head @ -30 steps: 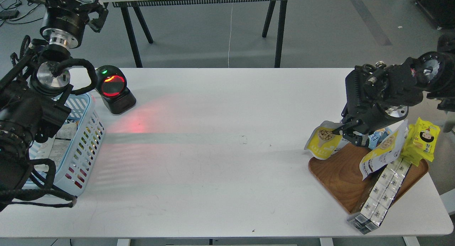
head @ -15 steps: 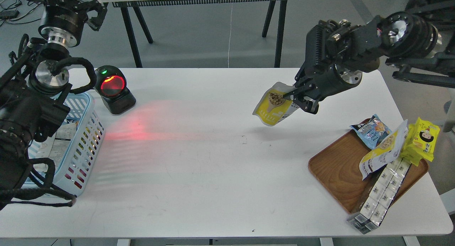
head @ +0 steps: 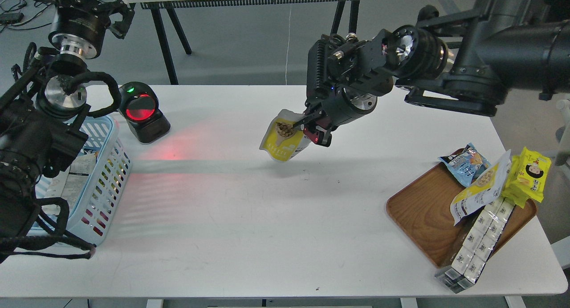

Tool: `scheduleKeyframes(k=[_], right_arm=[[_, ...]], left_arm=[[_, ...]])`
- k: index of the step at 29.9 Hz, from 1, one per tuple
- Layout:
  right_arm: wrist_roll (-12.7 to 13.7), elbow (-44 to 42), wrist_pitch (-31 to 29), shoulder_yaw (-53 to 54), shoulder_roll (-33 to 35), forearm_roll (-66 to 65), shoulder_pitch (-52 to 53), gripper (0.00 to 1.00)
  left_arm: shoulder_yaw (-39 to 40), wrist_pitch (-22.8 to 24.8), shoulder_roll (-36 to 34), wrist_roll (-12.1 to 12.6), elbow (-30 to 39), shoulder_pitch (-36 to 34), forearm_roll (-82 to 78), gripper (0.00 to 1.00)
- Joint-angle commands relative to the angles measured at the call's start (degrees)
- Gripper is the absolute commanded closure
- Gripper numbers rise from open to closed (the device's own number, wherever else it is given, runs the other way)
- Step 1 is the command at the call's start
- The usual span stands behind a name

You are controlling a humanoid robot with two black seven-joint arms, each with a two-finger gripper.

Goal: Scan snack and place in basket
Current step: 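Carry the yellow pouch with the right gripper toward the table center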

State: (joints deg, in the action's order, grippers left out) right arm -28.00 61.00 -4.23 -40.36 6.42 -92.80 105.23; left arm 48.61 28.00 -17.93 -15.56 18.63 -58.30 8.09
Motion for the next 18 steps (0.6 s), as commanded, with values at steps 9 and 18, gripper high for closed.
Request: scheduleKeyframes(k=[9,18], right_arm=[[0.0,-2.6,0.0,0.5,-5.2,2.7,-0.9,0.99],[0.0,-6.2,0.0,0.5,-6.4,2.7,-2.0,0.99]], left_arm=[[0.0,0.0,-1.1,-2.1,-0.1,0.1,0.2,0.0],[-0.1,0.0,-0.6,-2.0,0.0,0.4,0.2,0.0]])
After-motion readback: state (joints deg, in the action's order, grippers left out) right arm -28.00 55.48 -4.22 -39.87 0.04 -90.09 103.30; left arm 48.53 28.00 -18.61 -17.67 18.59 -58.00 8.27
